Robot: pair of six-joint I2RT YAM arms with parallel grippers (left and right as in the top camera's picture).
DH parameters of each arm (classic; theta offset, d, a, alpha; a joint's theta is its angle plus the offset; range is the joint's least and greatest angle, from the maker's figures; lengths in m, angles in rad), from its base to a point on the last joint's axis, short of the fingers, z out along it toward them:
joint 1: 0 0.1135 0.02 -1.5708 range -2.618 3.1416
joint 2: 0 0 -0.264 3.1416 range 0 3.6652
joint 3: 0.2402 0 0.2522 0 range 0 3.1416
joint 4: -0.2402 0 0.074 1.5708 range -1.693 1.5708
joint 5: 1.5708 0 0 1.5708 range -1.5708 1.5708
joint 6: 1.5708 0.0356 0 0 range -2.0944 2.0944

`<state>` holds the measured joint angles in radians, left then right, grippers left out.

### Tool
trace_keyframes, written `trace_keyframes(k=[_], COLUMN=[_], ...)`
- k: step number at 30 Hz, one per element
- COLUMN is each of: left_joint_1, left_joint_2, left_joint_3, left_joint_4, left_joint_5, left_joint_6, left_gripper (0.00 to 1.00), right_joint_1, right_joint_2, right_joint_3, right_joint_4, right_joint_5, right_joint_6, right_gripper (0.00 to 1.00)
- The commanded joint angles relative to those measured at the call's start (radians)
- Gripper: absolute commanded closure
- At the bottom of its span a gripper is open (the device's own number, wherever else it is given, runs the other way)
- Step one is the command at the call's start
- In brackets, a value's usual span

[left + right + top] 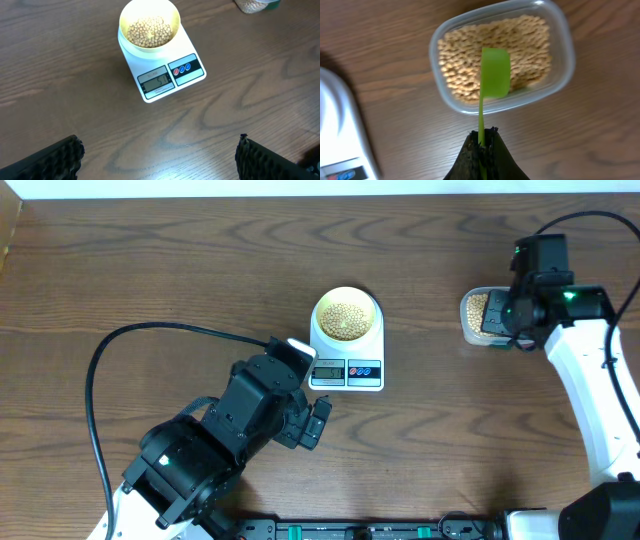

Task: Scoop item into bowl and weigh 50g on scale
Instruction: 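Dip the scoop into the soybean tub with the right gripper, then lift the scoop with the right gripper and move it over the yellow bowl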

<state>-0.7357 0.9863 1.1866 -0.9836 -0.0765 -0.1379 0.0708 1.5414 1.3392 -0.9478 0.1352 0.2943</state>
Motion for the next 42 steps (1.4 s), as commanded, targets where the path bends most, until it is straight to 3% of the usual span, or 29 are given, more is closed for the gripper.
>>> trace_keyframes(k=[1,16,29,34,42], left_joint_1=[-0.001,-0.001,-0.001,-0.001,-0.001], left_joint_2=[-0.001,0.0,0.0,0.0,0.0], left_joint_3=[0.02,0.02,0.02,0.02,0.02], left_joint_4=[0.0,0.0,0.0,0.0,0.0], left_joint_5=[0.006,0.006,0.006,0.006,0.006], left_joint_6=[-0.006,-0.006,-0.006,-0.006,-0.006], left_gripper=[0.01,0.01,0.01,0.01,0.01], right_joint_1=[0.043,0.079,0.202,0.269,0.385], right_joint_2=[-0.019,-0.019,-0.019,-0.017,-0.01], right_joint_3=[0.0,0.0,0.0,0.0,0.0], right_joint_4=[-0.002,0.058,0.388,0.371,0.303], right_joint_5=[0.227,0.32,-0.293,-0.401,-0.394], right_joint_6=[-0.015,-0.101,-0.101,-0.177,-0.373], right_gripper=[0.99,0.99,0.99,0.99,0.99])
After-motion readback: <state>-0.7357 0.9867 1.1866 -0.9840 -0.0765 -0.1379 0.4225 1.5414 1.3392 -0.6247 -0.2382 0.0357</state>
